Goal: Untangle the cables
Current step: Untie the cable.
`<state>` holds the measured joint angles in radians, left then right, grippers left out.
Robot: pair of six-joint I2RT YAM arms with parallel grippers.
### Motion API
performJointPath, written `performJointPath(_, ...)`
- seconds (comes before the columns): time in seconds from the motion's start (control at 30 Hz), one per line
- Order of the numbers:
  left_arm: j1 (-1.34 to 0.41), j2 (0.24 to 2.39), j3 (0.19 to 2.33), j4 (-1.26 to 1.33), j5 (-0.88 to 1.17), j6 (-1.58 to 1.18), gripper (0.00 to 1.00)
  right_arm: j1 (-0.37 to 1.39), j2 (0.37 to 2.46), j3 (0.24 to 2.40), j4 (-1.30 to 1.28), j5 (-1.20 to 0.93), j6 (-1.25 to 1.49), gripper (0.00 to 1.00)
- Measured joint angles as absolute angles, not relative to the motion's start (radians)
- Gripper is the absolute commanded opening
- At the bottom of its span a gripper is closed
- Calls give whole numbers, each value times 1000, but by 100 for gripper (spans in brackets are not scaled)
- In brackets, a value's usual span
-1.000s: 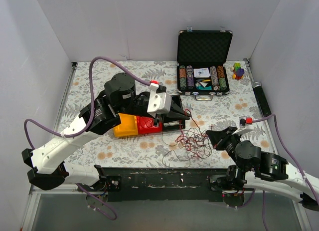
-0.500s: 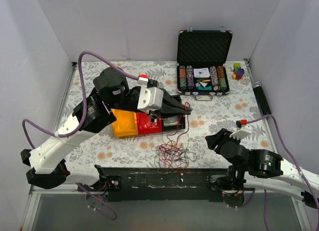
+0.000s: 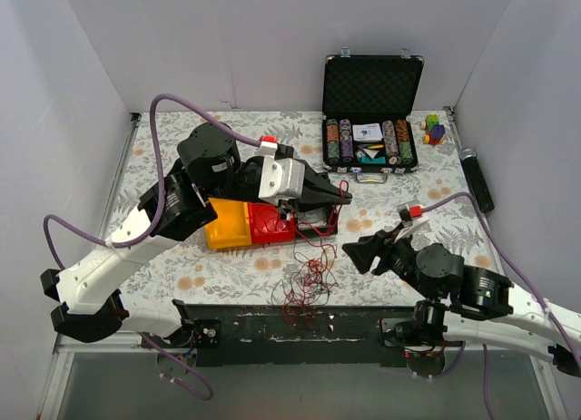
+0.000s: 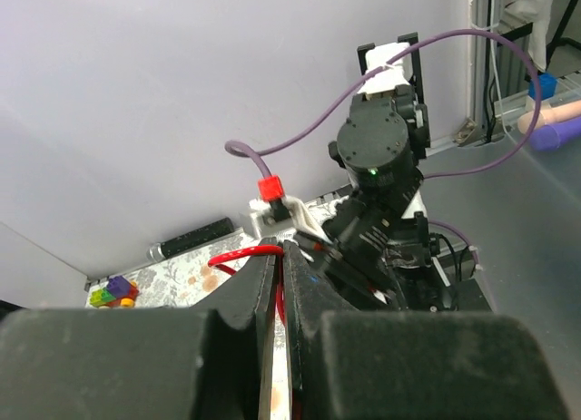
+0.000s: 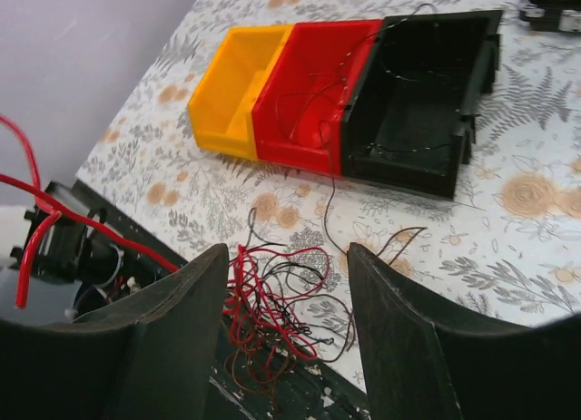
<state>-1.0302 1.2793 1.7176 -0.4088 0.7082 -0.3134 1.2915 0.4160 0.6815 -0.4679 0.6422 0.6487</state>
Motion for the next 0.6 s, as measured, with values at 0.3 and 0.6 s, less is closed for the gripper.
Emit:
performJointPath(0.3, -1031, 1327, 1775, -354, 659, -299, 0, 1291, 528, 654, -280, 436, 479, 65)
performJointPath(0.6, -1038, 1327, 1775, -222, 582, -301, 0, 1291, 493, 646, -185, 361, 432, 66)
